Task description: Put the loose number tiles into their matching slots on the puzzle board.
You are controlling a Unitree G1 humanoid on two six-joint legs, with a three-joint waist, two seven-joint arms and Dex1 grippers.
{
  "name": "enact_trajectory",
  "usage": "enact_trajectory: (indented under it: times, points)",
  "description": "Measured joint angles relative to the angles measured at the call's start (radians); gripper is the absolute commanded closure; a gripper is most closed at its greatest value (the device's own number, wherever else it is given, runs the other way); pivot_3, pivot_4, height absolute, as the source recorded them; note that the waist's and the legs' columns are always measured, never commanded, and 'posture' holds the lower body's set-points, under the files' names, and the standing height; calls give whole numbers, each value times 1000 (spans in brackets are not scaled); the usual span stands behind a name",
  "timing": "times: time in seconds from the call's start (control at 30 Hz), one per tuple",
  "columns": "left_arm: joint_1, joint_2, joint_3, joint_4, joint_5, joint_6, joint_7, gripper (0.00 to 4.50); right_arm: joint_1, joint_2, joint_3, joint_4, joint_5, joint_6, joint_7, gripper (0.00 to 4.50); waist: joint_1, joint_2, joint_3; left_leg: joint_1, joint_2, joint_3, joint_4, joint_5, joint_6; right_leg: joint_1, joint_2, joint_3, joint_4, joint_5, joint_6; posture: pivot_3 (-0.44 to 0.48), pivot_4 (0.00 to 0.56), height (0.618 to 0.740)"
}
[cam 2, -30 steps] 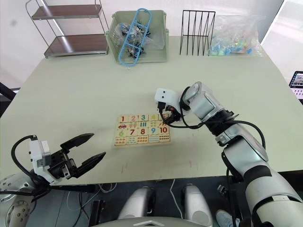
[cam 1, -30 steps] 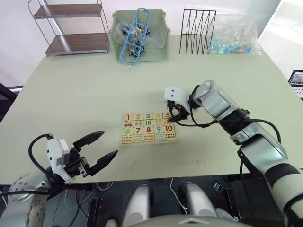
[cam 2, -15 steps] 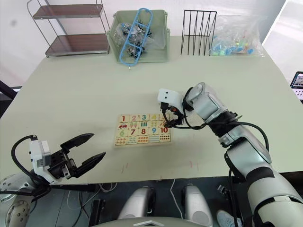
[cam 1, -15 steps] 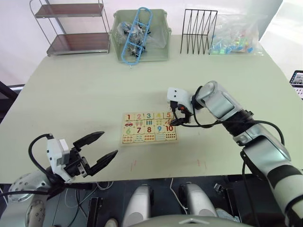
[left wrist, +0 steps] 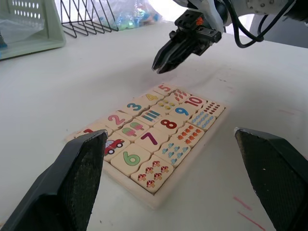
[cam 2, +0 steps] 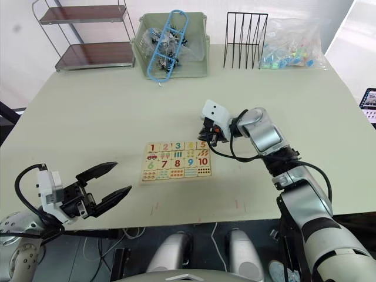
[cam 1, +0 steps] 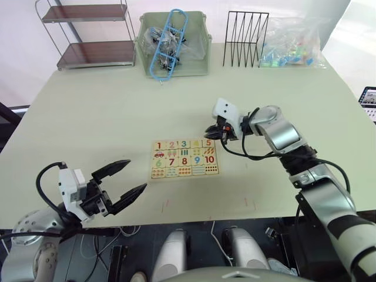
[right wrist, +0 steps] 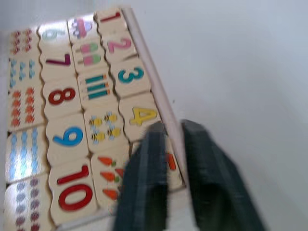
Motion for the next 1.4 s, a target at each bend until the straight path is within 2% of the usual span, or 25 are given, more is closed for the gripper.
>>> enact_trajectory:
  times: [0.47,0.53,0.97,1.23,1.4]
  points:
    - [7,15,0,-26,-1,34,9,0,81,46,-55,45,57,-141,-23,4452,0,1,1,0,0,0,0,0,0,0,0,0,0,0,0,0,150,739]
    - [0,21,0,-46,-4,54,24,0,105,44,-54,109,39,-182,-34,4452,0,1,1,0,0,0,0,0,0,0,2,0,0,0,0,0,150,739]
    - [-14,42,3,-48,-6,83,38,0,109,52,-87,160,43,-252,-49,4452,0,1,1,1,0,0,0,0,0,1,3,1,0,0,0,0,150,739]
    - [-8,2,17,-44,-18,83,81,0,216,31,-159,-37,115,-259,-69,4452,1,1,1,1,0,-1,0,0,0,1,0,0,1,0,0,0,150,739]
    - [7,-11,58,-6,-25,81,103,0,357,-21,-246,-210,156,-247,-135,4452,5,1,1,0,-1,-1,0,0,0,1,0,-1,0,0,0,0,150,739]
